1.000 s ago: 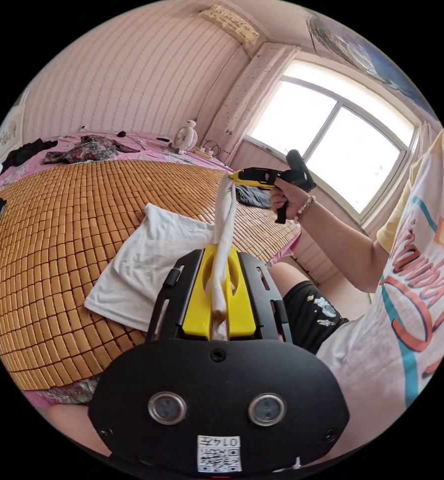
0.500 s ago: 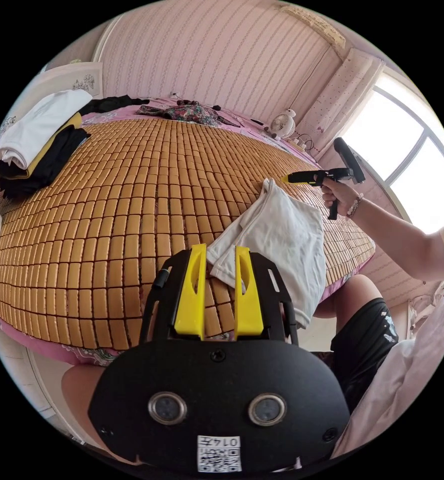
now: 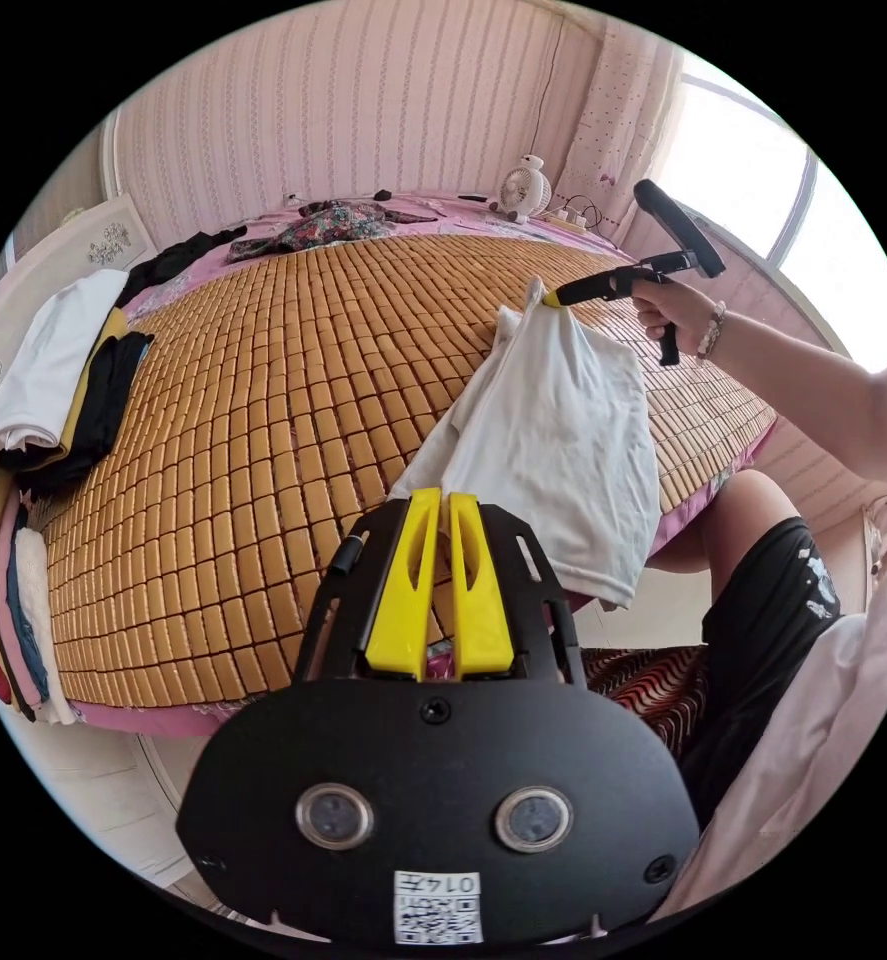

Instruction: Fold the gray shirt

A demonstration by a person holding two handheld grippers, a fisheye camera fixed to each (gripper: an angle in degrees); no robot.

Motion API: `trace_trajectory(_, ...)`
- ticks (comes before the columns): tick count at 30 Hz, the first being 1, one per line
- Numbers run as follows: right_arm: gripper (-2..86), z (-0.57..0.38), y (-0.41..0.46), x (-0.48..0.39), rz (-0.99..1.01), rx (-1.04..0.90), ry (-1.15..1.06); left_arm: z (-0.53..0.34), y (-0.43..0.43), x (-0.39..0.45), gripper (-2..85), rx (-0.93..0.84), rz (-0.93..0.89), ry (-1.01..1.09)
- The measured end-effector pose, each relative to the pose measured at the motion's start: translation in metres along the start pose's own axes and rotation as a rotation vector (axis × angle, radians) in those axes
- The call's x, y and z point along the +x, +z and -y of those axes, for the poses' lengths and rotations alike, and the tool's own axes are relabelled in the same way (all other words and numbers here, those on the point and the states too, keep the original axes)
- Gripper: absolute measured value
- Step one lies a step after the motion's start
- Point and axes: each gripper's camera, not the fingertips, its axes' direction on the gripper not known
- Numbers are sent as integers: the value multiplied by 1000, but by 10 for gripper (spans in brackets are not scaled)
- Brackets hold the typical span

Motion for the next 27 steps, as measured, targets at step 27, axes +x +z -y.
trace_trajectory(27, 78, -5, 52, 51, 170, 11, -13, 18, 32, -4, 14, -40, -34, -46)
